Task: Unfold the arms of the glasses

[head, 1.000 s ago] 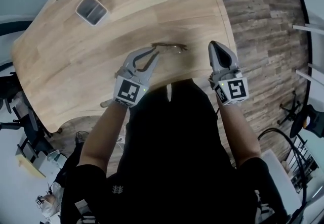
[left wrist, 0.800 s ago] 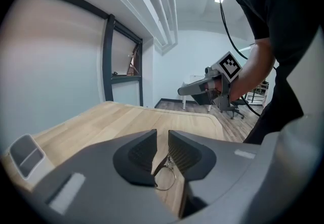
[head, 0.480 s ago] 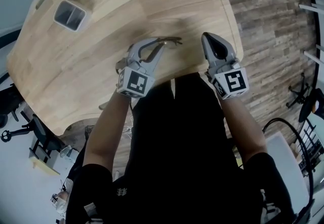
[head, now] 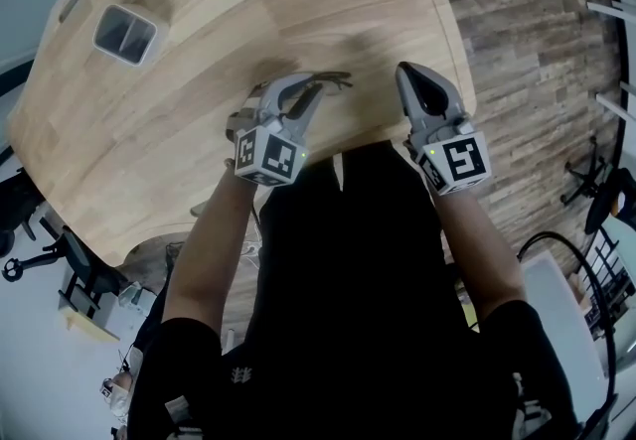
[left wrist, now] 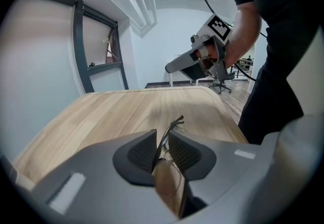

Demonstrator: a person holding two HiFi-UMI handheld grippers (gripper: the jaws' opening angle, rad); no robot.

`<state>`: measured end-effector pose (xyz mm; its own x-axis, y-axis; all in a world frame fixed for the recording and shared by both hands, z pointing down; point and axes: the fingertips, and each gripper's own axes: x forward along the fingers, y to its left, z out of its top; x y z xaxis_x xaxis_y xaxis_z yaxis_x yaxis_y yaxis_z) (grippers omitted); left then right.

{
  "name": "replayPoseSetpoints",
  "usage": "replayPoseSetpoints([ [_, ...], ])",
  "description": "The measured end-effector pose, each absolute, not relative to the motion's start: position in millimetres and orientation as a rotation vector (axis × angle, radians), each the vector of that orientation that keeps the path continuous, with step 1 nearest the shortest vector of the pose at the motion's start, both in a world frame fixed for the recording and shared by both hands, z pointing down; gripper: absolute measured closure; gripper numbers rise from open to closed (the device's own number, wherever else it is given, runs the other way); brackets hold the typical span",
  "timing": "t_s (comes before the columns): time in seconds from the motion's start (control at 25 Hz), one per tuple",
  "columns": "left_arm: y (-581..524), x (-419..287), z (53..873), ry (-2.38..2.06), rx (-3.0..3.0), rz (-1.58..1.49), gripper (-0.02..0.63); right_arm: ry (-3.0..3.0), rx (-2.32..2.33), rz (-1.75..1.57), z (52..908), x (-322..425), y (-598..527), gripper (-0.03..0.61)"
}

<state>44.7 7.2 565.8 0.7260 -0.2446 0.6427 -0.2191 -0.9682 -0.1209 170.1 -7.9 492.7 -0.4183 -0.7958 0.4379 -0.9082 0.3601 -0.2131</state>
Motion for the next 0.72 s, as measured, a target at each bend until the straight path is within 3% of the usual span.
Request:
replayPoseSetpoints([
  [0.48, 1, 42, 577, 0.406, -2.898, -1.131, 0.535, -2.363, 1.523, 0.638, 490, 171, -11, 0.578],
  [0.72, -5, 38, 565, 0.473, -2.927, -1.066, 0.574, -2.354, 1.521, 0.649, 492, 169, -8, 0.578],
])
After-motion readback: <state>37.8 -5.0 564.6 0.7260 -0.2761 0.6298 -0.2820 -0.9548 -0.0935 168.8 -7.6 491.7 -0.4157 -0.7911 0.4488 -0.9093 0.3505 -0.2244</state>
